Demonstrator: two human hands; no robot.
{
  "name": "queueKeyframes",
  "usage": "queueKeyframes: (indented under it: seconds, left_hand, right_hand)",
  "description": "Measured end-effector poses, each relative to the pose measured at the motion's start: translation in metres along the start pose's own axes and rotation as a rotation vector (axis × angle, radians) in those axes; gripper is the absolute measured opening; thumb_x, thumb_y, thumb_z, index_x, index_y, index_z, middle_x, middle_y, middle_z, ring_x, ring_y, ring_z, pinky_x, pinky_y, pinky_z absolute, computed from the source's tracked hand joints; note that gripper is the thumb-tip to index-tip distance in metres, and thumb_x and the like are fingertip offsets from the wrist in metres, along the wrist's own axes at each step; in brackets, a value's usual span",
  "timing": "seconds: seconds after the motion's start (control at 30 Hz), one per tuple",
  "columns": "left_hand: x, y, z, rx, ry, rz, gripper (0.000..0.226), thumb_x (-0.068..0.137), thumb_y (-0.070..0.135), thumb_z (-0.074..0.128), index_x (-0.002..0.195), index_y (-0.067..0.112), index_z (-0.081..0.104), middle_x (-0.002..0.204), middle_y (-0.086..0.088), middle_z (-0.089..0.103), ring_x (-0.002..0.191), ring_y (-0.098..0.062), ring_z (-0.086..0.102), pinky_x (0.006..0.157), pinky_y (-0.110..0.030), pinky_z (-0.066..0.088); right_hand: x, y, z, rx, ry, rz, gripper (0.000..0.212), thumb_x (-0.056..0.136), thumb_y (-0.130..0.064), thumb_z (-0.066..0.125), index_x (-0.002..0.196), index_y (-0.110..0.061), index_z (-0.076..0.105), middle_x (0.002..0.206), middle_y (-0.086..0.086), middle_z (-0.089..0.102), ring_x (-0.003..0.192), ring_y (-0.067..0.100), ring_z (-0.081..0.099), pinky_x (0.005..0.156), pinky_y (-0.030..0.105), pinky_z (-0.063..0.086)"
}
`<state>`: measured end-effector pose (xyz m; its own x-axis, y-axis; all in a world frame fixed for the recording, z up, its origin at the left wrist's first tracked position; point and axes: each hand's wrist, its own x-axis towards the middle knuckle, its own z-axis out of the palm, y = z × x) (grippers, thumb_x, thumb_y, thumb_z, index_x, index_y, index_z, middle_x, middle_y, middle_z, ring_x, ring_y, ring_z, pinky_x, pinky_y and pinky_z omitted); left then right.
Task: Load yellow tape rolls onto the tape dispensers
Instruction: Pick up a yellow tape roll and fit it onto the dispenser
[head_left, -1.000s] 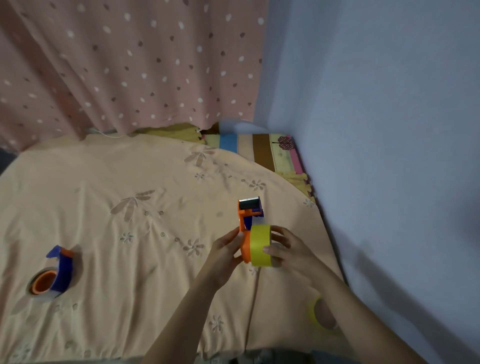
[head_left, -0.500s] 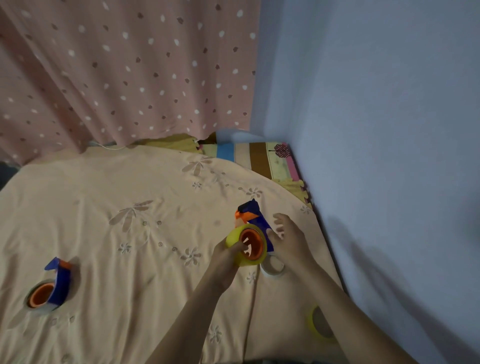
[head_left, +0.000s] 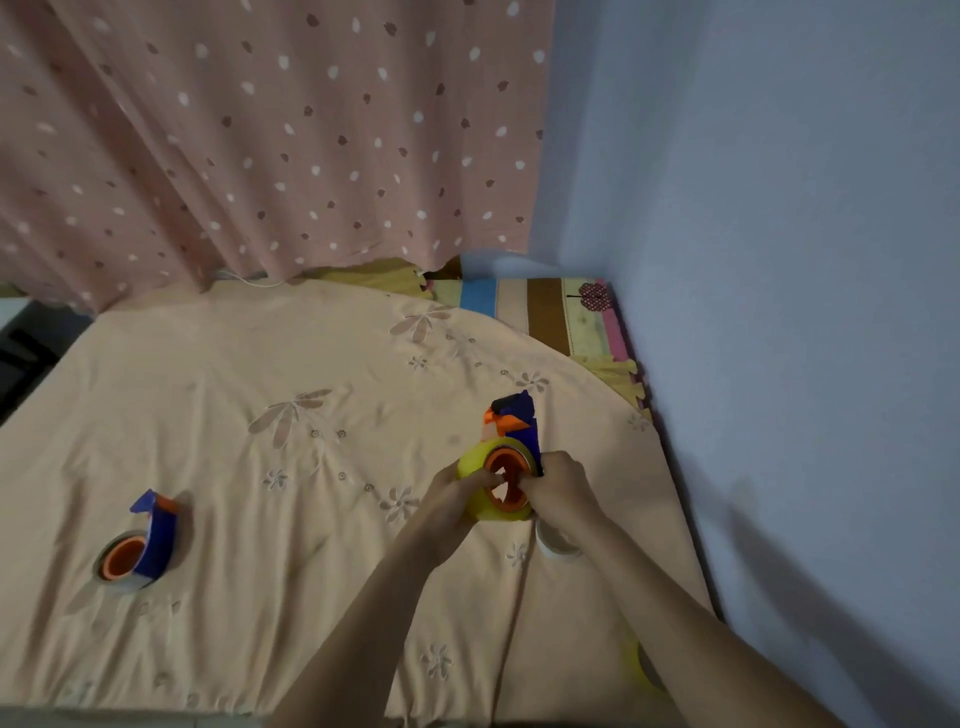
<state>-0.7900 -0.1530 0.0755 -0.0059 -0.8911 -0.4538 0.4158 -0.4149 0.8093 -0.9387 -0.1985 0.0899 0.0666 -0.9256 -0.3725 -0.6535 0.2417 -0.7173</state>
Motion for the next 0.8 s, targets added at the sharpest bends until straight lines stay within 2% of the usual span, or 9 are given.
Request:
queueKeyframes:
  seconds: [0.03,0.1,0.17,0.3,0.43,0.57,0.63,0.73,0.8]
  left_hand:
    - [0.0,0.002,-0.006,0.012,0.038,-0.005,0.031,0.085,-0.001,0.066,0.114,0.009,0.072,0.109,-0.014,0.077,0.101,-0.028,0.074,0.083,-0.047,0.063]
    - [-0.001,0.006,-0.019,0.08,0.139,0.001,0.033,0.086,0.008,0.072,0.119,0.012,0.07,0.118,-0.015,0.074,0.11,-0.03,0.071,0.092,-0.047,0.061]
    - [-0.007,0.009,-0.036,0.149,0.218,0.013,0.033,0.086,0.019,0.076,0.119,0.015,0.07,0.118,-0.013,0.074,0.111,-0.029,0.071,0.09,-0.041,0.062]
    - [-0.031,0.017,-0.074,0.161,0.332,0.056,0.036,0.088,0.037,0.073,0.117,0.016,0.071,0.112,-0.004,0.078,0.103,-0.021,0.076,0.081,-0.034,0.061]
    - [-0.063,0.025,-0.113,0.152,0.427,0.069,0.022,0.093,0.036,0.069,0.109,0.021,0.072,0.105,0.0,0.08,0.098,-0.018,0.077,0.08,-0.032,0.061]
    - [-0.098,0.03,-0.152,0.092,0.51,0.072,0.014,0.094,0.034,0.068,0.102,0.024,0.072,0.097,0.004,0.081,0.088,-0.012,0.078,0.067,-0.024,0.062]
    - [-0.115,0.034,-0.174,0.068,0.546,0.083,0.013,0.094,0.033,0.068,0.101,0.024,0.072,0.096,0.005,0.081,0.087,-0.012,0.078,0.07,-0.027,0.062]
    - [-0.138,0.038,-0.214,0.054,0.589,0.098,0.019,0.093,0.035,0.069,0.106,0.022,0.073,0.105,0.001,0.08,0.099,-0.019,0.076,0.084,-0.036,0.062]
    - [-0.156,0.041,-0.244,0.051,0.597,0.113,0.024,0.093,0.036,0.069,0.11,0.02,0.072,0.111,-0.002,0.078,0.103,-0.022,0.074,0.087,-0.038,0.062]
  right_hand:
    - [0.003,-0.004,0.004,-0.024,-0.007,-0.021,0.021,0.095,-0.025,0.063,0.106,-0.008,0.068,0.077,-0.003,0.063,0.06,0.008,0.061,0.043,0.015,0.049]
    - [0.009,-0.013,0.015,-0.037,-0.022,-0.069,0.025,0.095,-0.03,0.063,0.102,-0.007,0.069,0.08,0.001,0.068,0.069,0.018,0.069,0.061,0.03,0.062]
    - [0.01,-0.022,0.031,-0.03,-0.05,-0.104,0.027,0.094,-0.033,0.065,0.1,-0.007,0.069,0.086,0.005,0.072,0.077,0.024,0.072,0.074,0.039,0.064]
    - [0.008,-0.044,0.066,-0.05,-0.115,-0.194,0.024,0.092,-0.033,0.066,0.096,-0.009,0.069,0.08,0.002,0.069,0.072,0.022,0.069,0.072,0.037,0.064]
    - [-0.005,-0.073,0.102,-0.074,-0.176,-0.295,0.015,0.088,-0.03,0.067,0.081,-0.017,0.064,0.065,-0.008,0.061,0.064,0.02,0.066,0.057,0.027,0.056]
    - [-0.03,-0.102,0.141,-0.095,-0.246,-0.331,0.015,0.086,-0.03,0.069,0.08,-0.016,0.065,0.068,-0.005,0.064,0.063,0.02,0.068,0.063,0.036,0.062]
    - [-0.043,-0.116,0.162,-0.104,-0.273,-0.344,0.016,0.085,-0.029,0.068,0.082,-0.013,0.067,0.072,0.0,0.068,0.066,0.023,0.07,0.067,0.04,0.063]
    - [-0.063,-0.139,0.197,-0.127,-0.291,-0.371,0.018,0.084,-0.027,0.066,0.082,-0.009,0.068,0.076,0.007,0.07,0.069,0.03,0.071,0.067,0.045,0.063]
    - [-0.08,-0.155,0.225,-0.146,-0.294,-0.39,0.018,0.083,-0.025,0.064,0.08,-0.008,0.067,0.074,0.008,0.07,0.069,0.032,0.07,0.067,0.045,0.062]
